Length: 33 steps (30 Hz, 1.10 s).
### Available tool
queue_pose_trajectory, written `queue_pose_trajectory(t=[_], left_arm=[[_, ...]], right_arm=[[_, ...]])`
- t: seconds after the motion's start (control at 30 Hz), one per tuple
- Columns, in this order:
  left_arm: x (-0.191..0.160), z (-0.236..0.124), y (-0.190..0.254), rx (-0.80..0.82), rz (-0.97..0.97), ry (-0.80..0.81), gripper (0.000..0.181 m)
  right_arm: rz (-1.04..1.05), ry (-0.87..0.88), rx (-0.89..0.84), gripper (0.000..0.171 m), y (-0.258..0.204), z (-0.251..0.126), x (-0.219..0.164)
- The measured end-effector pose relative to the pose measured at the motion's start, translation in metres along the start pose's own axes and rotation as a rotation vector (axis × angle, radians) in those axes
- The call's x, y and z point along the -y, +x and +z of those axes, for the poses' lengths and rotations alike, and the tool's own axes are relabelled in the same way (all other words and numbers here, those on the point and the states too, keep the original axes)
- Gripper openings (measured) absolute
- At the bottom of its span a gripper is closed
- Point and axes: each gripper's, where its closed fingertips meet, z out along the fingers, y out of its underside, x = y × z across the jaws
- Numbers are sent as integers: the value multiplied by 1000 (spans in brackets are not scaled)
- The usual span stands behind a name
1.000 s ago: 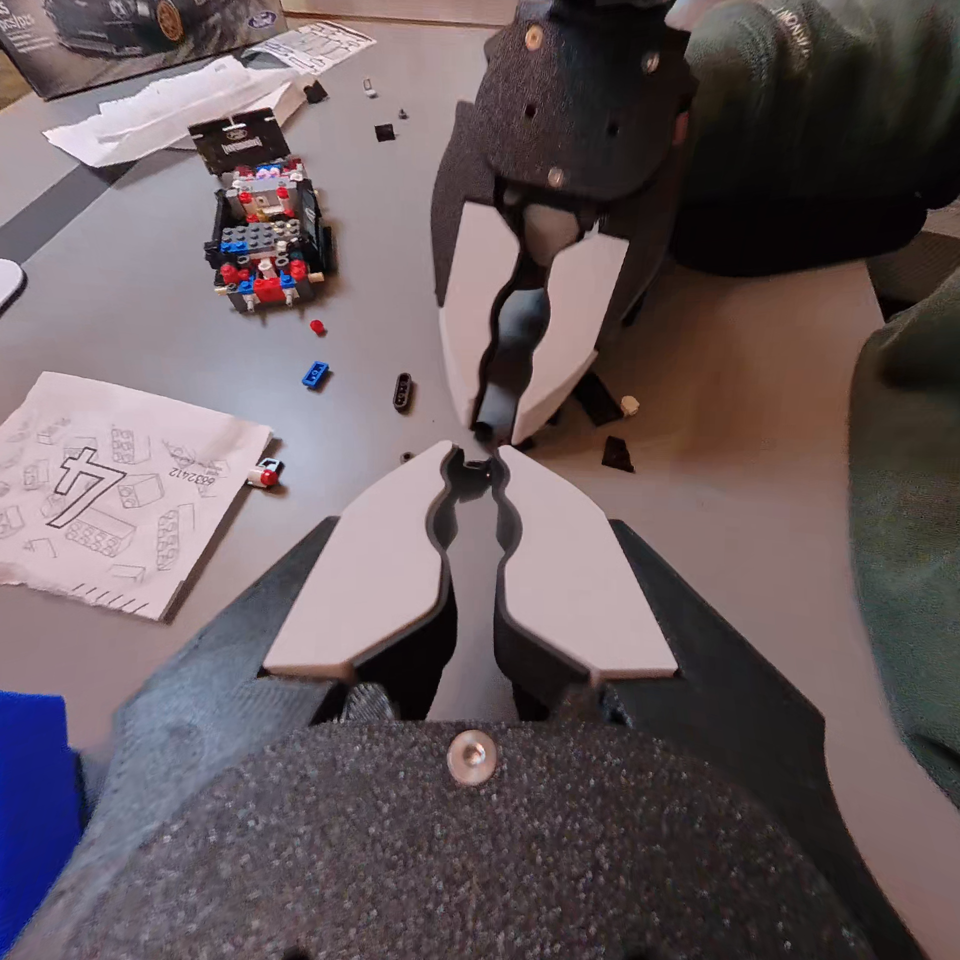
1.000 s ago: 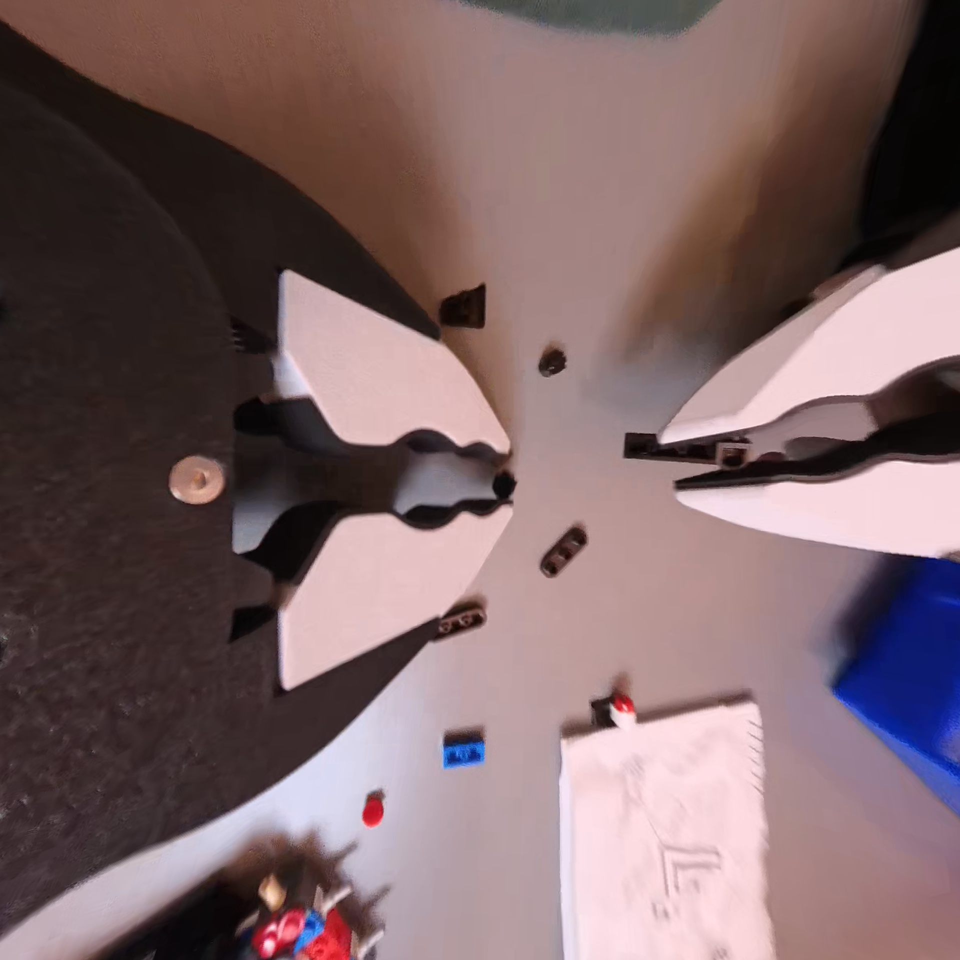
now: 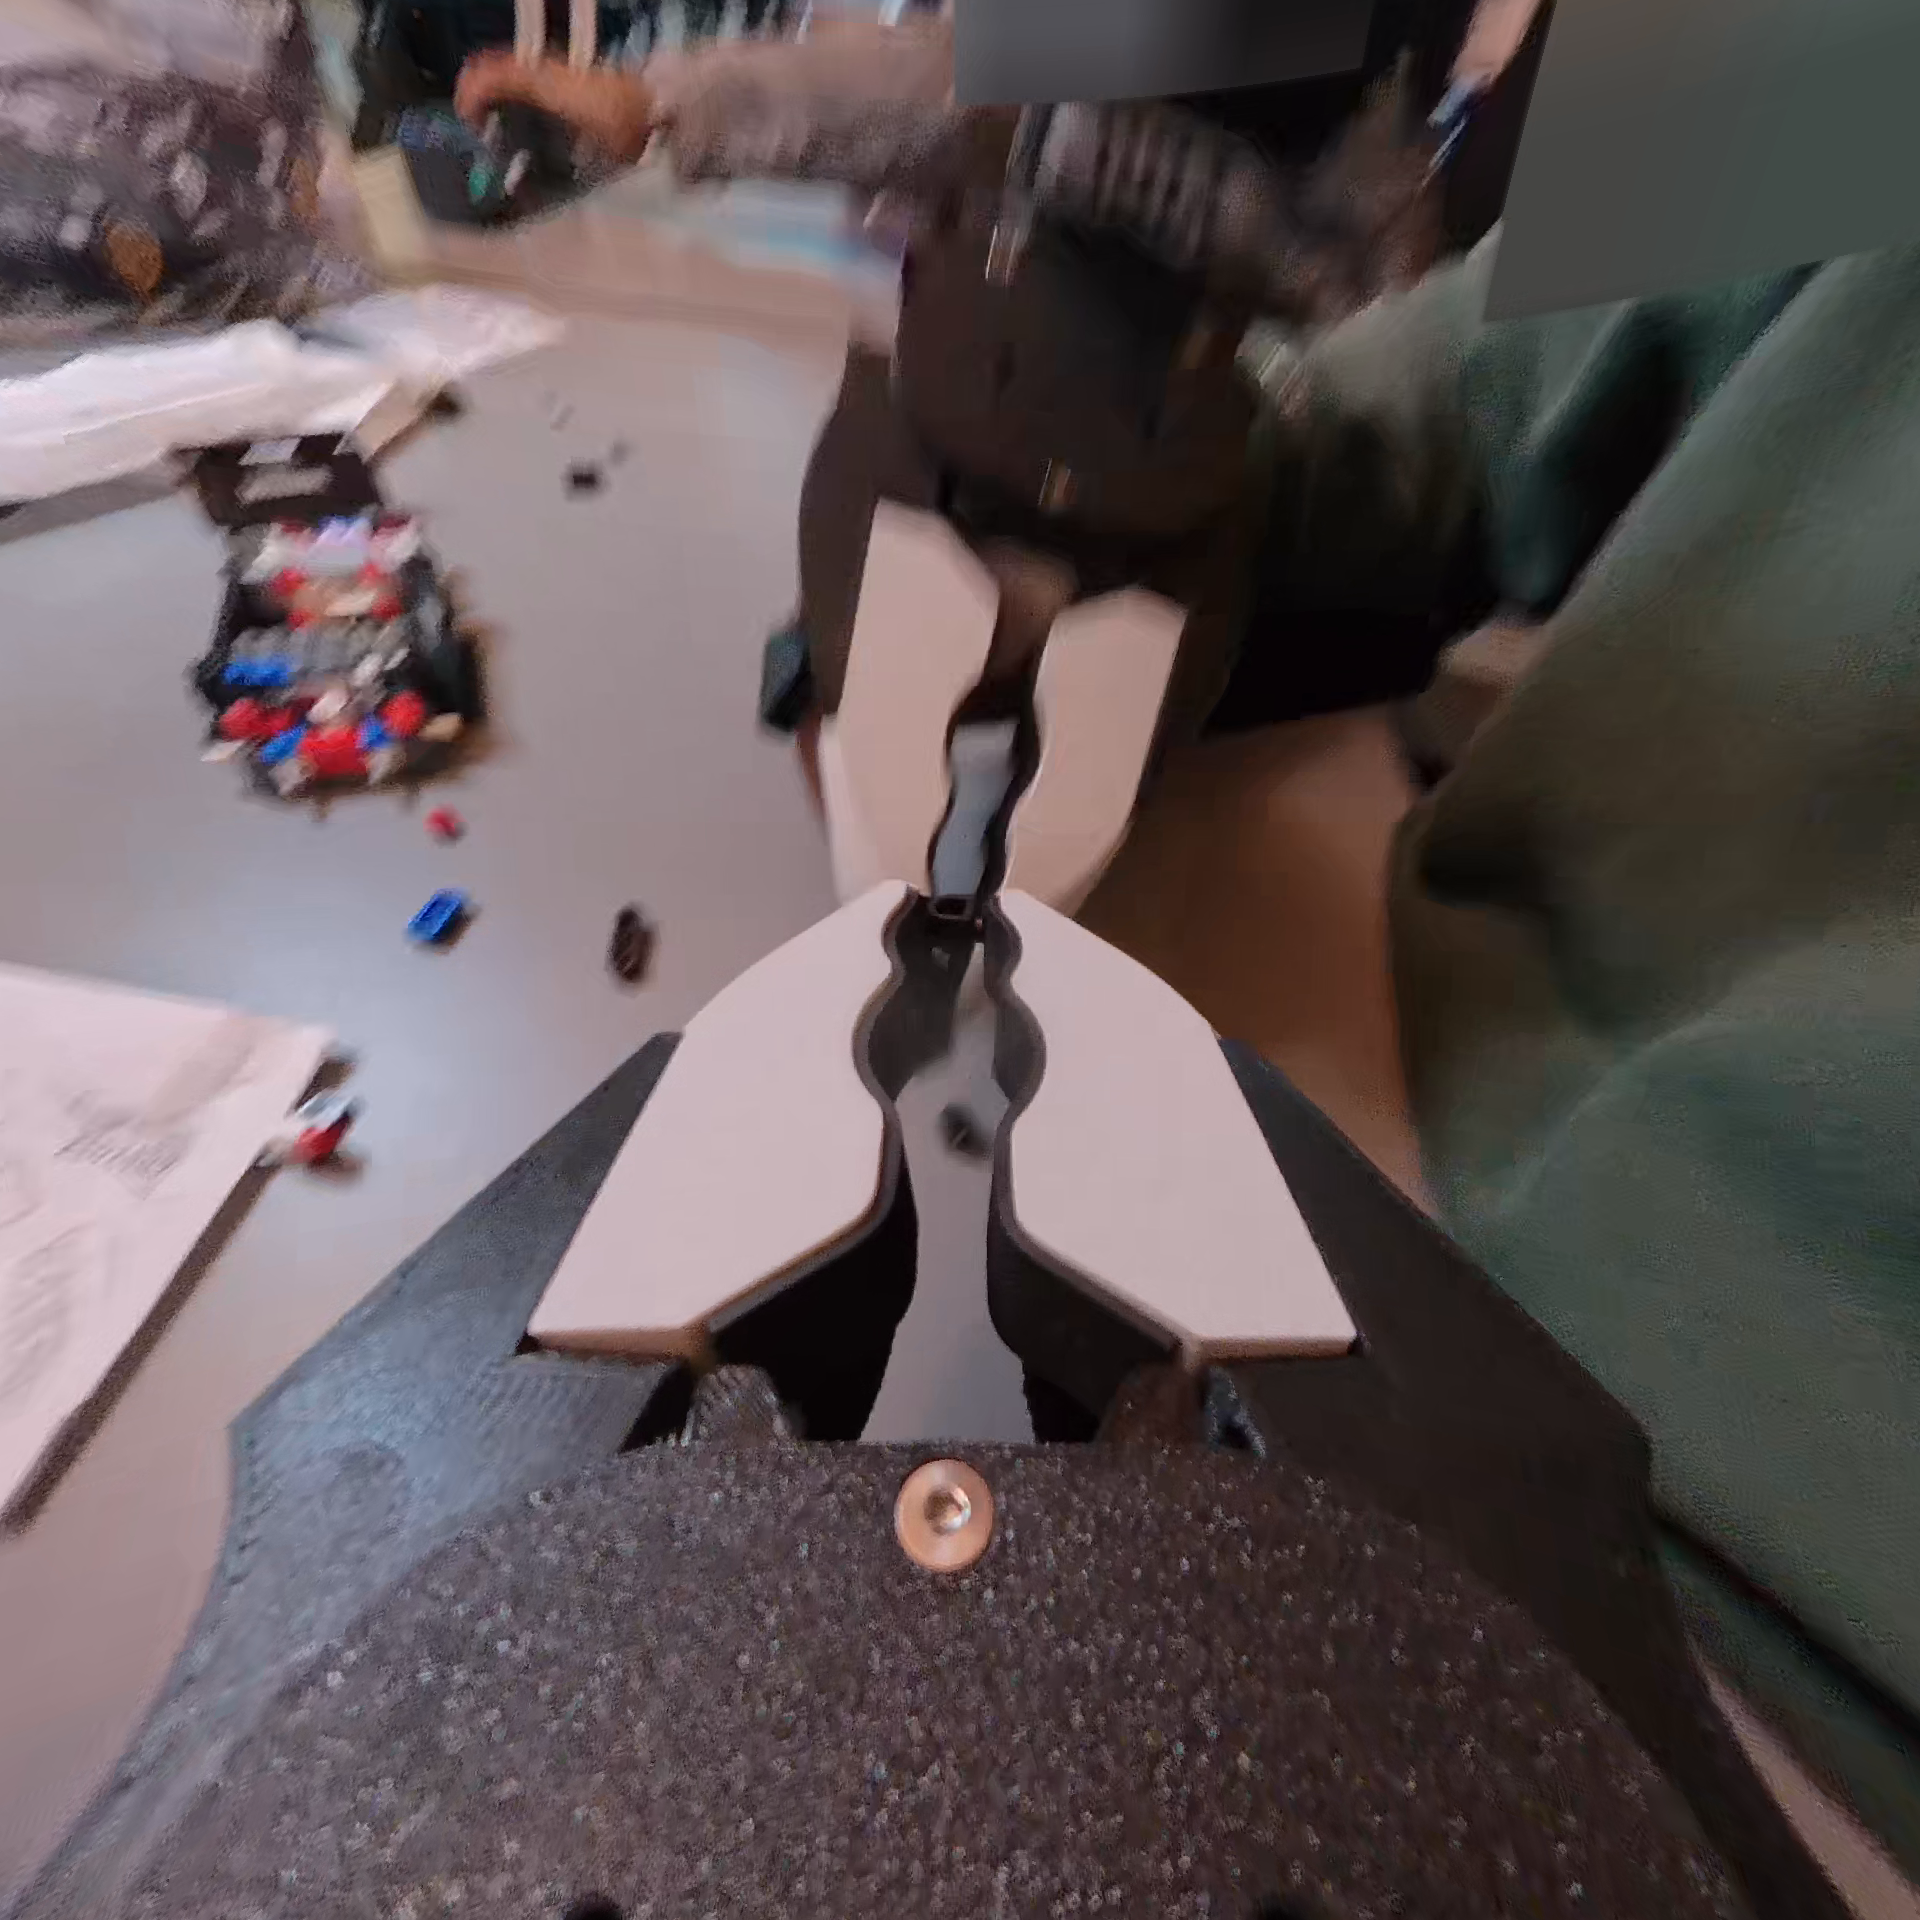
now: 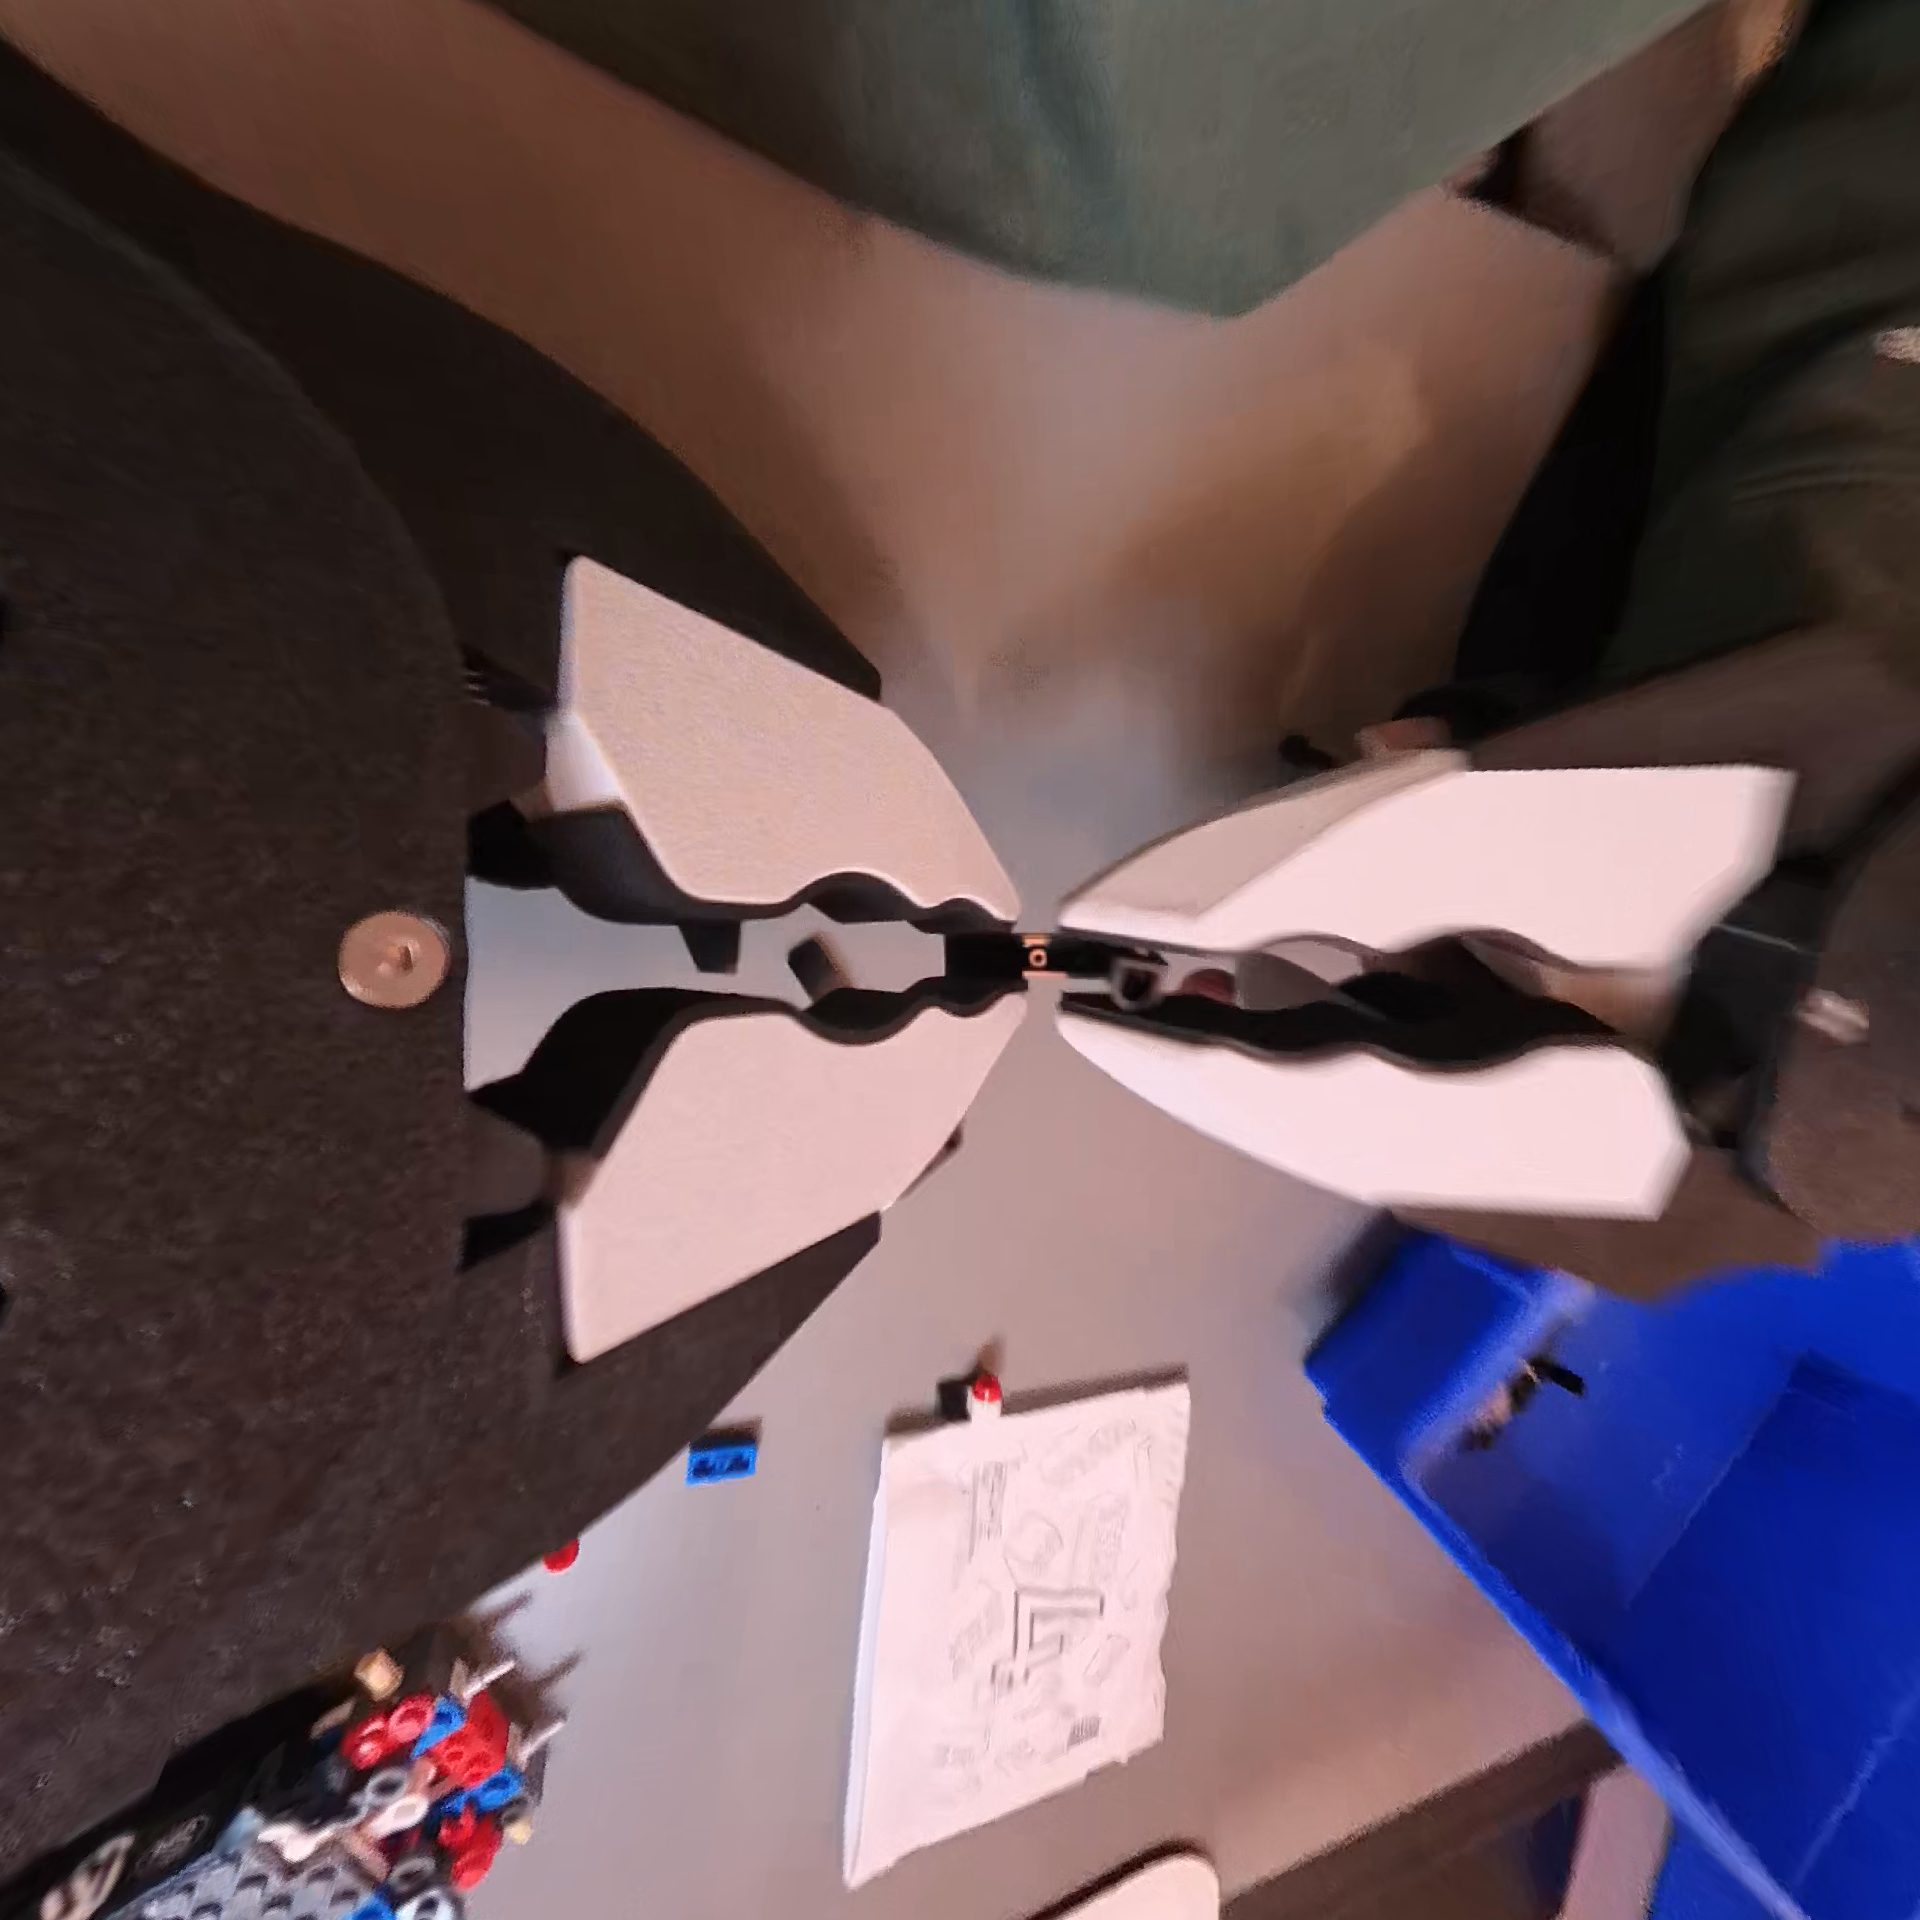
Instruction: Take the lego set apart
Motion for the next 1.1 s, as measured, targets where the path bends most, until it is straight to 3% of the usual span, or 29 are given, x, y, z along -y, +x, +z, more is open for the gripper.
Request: queue_pose_trajectory(t=[0.07, 0.2, 0.43, 0.53, 0.6, 0.73, 0.8, 0.87, 0.9, 1.0, 1.1], left_arm=[[19, -2, 9, -58, -43, 88, 11], [17, -13, -13, 47, -57, 83, 10], [-33, -25, -52, 277, 48, -239, 10], [-39, -48, -84, 532, 146, -359, 10], [-23, -81, -110, 782, 200, -364, 10], [-17, -148, -142, 1092, 15, -348, 10], [-35, -164, -151, 1118, -113, -393, 10], [-55, -161, -152, 1066, -245, -413, 31], [-58, -160, -153, 1062, -293, -389, 29], [-55, -160, -153, 1058, -286, -378, 54], [-56, -152, -148, 1005, -269, -391, 62]], right_arm=[[-56, -62, 25, 7, -15, 15, -8], [-12, -43, 12, 8, -8, 14, -7], [-5, -94, -77, 8, 20, -2, -24], [-6, -148, -113, 8, 28, -3, -37], [-11, -174, -131, 8, 32, -3, -44], [14, -177, -139, 8, 36, -2, -46], [26, -166, -138, 8, 37, -1, -45], [41, -152, -138, 8, 37, -2, -43], [45, -142, -140, 8, 38, -2, -42], [53, -118, -157, 8, 41, -4, -38], [70, -79, -166, 8, 44, -6, -33]])
